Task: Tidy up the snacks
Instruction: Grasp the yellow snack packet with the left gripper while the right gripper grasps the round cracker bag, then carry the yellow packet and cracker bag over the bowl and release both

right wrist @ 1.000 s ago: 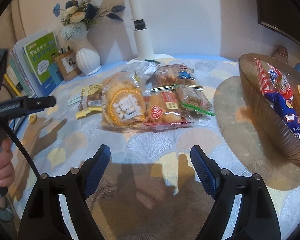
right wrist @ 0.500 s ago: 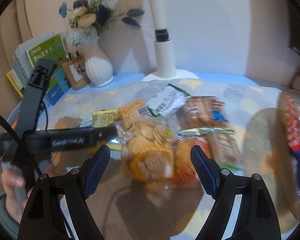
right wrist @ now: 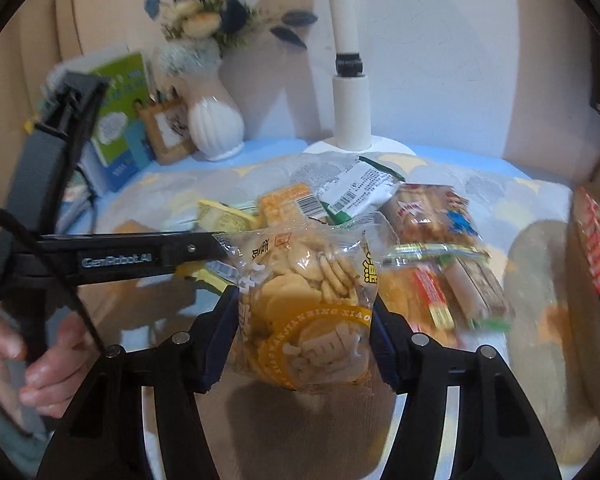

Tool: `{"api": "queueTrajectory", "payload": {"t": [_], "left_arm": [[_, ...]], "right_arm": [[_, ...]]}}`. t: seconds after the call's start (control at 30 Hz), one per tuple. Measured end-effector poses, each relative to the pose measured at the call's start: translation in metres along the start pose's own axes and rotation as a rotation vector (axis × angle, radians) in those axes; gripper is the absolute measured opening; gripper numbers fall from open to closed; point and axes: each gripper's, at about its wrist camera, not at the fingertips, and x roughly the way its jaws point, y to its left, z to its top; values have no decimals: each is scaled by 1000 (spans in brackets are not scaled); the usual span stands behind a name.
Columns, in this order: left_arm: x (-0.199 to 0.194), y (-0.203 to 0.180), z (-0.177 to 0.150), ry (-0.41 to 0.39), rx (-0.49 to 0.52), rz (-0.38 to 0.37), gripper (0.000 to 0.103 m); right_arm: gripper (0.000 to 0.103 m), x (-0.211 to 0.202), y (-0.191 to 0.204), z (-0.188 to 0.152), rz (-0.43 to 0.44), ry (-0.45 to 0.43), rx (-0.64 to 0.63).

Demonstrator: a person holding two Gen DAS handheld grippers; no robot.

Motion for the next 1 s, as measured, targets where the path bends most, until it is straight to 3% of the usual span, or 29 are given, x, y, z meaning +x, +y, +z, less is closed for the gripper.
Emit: {"api": "queueTrajectory", "payload": {"t": [0.13,0.3,0.4,0.47,0.53,0.57,0.77,0.87,0.93,1.0], "left_arm": [[-32,-17,-25,13,71,-117,35],[-53,-35,-67,36,184,-141,34],[-48,-41,-79,22,220,-37,34],[-50,-43,-83,8,234,8,41],[-51,-45,-86,1,239,44,67],[-50,-46,-87,-7,240,64,71],[-33,-54,-95,54,240,52,72],[-18,-55,-98,76,228,95,72],[-18,-60,-99,67,254,135,58],[-18,-64,-101,69,291,162,55]], "right_arm": [[59,-46,-2,-22,-26,-21,-5],[59,-72,-19,-51,-95,21,12],[59,-63,-32,-62,-74,41,70],[60,-56,-38,-65,-61,59,98],[60,-58,-41,-64,-54,50,108],[60,-58,-42,-65,-44,50,110],[75,-53,-50,-68,-40,81,164],[75,-54,-52,-69,-39,79,175],[76,-53,-50,-69,-49,84,166],[82,-49,-49,-69,-69,102,157]]}}
